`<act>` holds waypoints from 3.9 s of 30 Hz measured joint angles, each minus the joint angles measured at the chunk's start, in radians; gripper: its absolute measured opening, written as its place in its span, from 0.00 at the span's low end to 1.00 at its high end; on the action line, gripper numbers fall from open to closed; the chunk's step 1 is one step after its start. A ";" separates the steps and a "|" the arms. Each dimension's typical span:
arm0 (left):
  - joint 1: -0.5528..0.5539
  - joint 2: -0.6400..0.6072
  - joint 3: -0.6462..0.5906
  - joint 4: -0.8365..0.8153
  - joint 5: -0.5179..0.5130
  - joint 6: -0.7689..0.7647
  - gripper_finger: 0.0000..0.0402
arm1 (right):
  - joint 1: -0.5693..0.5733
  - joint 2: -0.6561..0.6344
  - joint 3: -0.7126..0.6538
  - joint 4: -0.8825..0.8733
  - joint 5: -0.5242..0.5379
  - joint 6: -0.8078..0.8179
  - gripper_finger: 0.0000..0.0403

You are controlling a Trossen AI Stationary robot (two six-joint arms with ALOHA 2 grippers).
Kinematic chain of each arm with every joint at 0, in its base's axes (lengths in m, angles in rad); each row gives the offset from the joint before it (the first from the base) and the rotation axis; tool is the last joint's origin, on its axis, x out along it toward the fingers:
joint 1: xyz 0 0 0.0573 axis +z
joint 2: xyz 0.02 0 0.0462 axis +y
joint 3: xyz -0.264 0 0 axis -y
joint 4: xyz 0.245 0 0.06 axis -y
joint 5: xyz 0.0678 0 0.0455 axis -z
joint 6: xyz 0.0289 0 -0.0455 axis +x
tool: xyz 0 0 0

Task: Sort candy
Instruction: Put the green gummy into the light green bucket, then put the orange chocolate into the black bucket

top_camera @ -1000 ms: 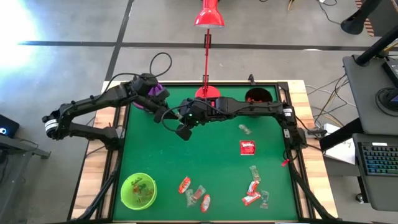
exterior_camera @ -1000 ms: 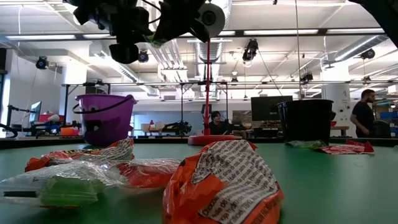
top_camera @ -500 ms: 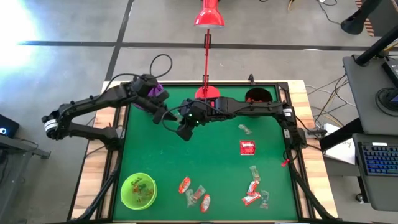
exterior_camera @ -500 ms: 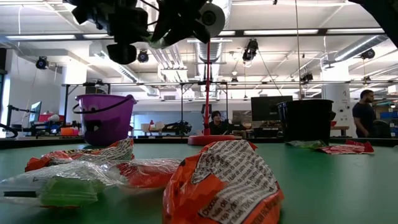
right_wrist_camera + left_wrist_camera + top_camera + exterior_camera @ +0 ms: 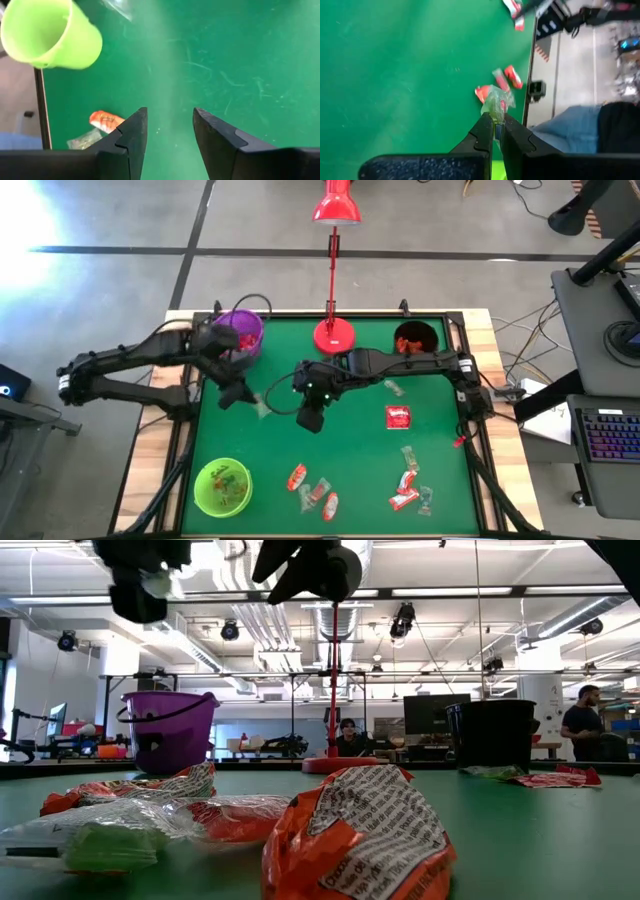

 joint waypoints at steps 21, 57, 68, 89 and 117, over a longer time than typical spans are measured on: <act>-0.884 -0.028 0.000 -0.014 -0.319 -0.627 0.00 | 0.066 0.000 0.000 -0.023 0.006 0.014 0.34; -0.905 0.078 0.000 0.024 -0.900 -0.508 0.31 | 0.230 0.002 -0.310 0.287 0.087 -0.141 0.32; -0.905 0.078 0.000 0.024 -1.080 -0.502 0.31 | 0.217 0.005 -0.417 0.605 0.028 -0.163 0.32; -0.905 0.077 0.000 0.008 -1.083 -0.502 0.31 | 0.219 0.176 -0.427 0.641 -0.072 -0.707 0.32; -0.905 0.077 0.000 0.008 -1.108 -0.502 0.31 | 0.193 0.236 -0.424 0.637 -0.020 -0.548 0.08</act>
